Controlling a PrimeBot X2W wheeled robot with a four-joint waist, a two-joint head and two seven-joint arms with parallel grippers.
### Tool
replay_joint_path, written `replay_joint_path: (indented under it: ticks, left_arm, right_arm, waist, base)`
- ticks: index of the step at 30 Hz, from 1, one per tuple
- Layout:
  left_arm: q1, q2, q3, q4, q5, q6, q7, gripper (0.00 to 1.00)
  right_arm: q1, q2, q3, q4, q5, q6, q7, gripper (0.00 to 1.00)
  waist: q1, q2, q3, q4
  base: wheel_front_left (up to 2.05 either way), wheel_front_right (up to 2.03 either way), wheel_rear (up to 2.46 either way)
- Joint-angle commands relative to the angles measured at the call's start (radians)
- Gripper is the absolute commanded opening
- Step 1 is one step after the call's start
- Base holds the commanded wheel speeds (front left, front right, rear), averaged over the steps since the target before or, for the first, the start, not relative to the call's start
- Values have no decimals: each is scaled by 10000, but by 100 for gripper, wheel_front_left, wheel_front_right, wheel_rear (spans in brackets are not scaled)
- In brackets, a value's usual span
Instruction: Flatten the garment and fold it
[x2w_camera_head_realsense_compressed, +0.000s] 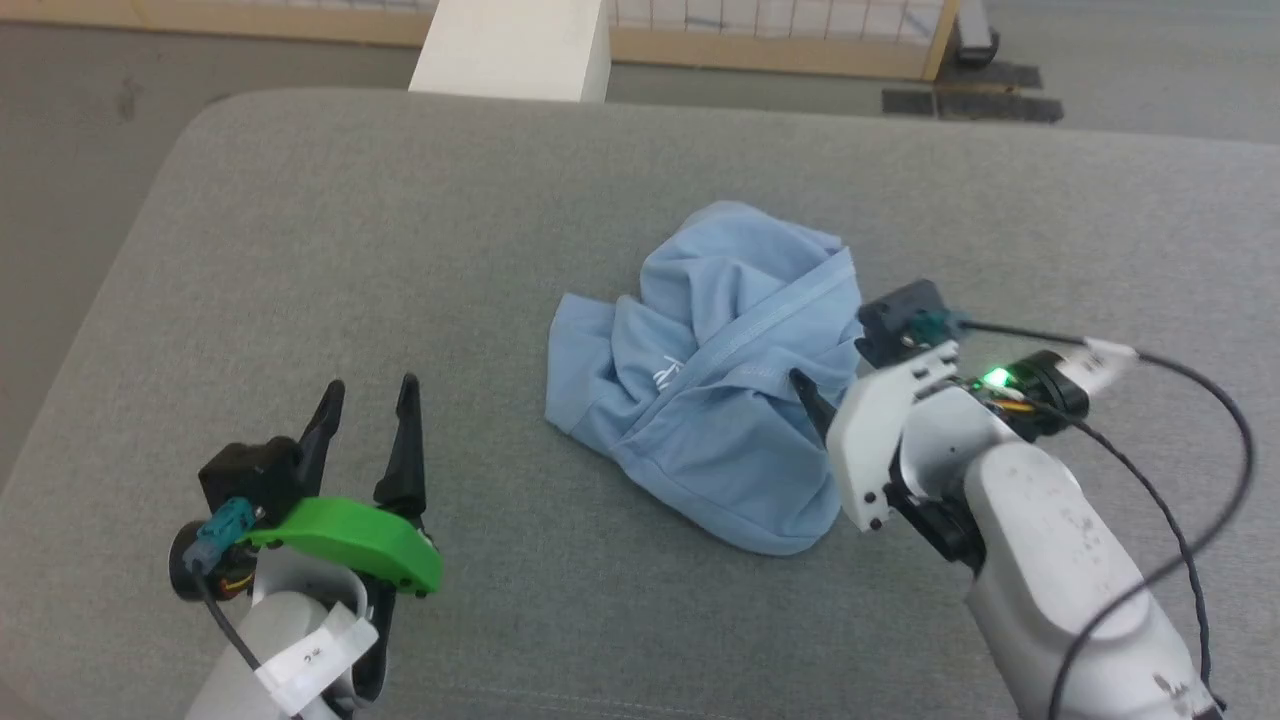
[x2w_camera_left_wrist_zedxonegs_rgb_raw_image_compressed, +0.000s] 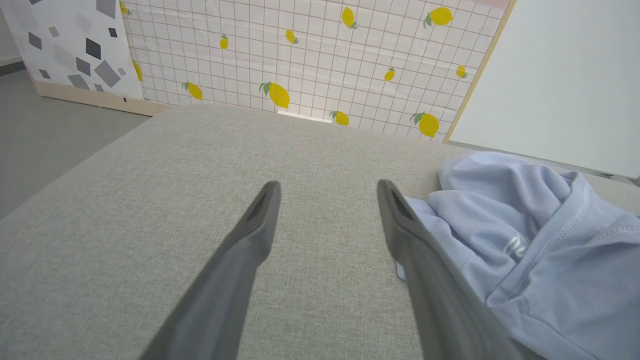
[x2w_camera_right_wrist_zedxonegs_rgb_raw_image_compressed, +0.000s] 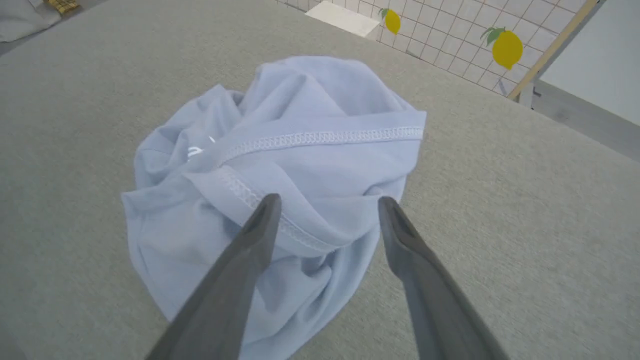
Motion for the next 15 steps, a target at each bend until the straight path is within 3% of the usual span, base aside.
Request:
replay_joint_path:
  ticks: [1,5,10,11,12,13,15]
  left_arm:
    - [-208,-55,-6,-23,70,-55,-73,100]
    - [-435,-148,-47,3,90,-107,-78,100]
    - [-538,-204,-17,91,80,-136,-82,100]
    - [-553,-214,-8,117,75,-146,-83,100]
    - [-559,-221,3,143,67,-155,-83,100]
    - [-553,-231,18,175,57,-159,-84,100]
    - [-533,-250,42,224,45,-150,-85,100]
  right_arm:
    - [-312,-79,189,274,-122,-17,331,100]
    - [-1069,-192,935,1232,-202,-17,1357,100]
    - [-1438,-246,1563,1893,222,-17,1885,100]
    - [-1486,-268,1588,1968,346,-17,1885,33]
    - [-1522,-291,1611,1996,425,-17,1823,5]
    - [-1565,-318,1591,2001,511,-17,1687,0]
    - [-1621,-331,1445,1952,731,-17,1365,0]
  waist:
    - [0,0,476,382]
    - [0,0,855,651]
    - [0,0,1074,735]
    - [0,0,1091,730]
    - [0,0,1089,713]
    - [0,0,1074,669]
    - [0,0,1009,557]
  base:
    - [0,0,0]
    - [0,0,0]
    - [0,0,0]
    - [0,0,0]
    - [0,0,0]
    - [0,0,0]
    - [0,0,0]
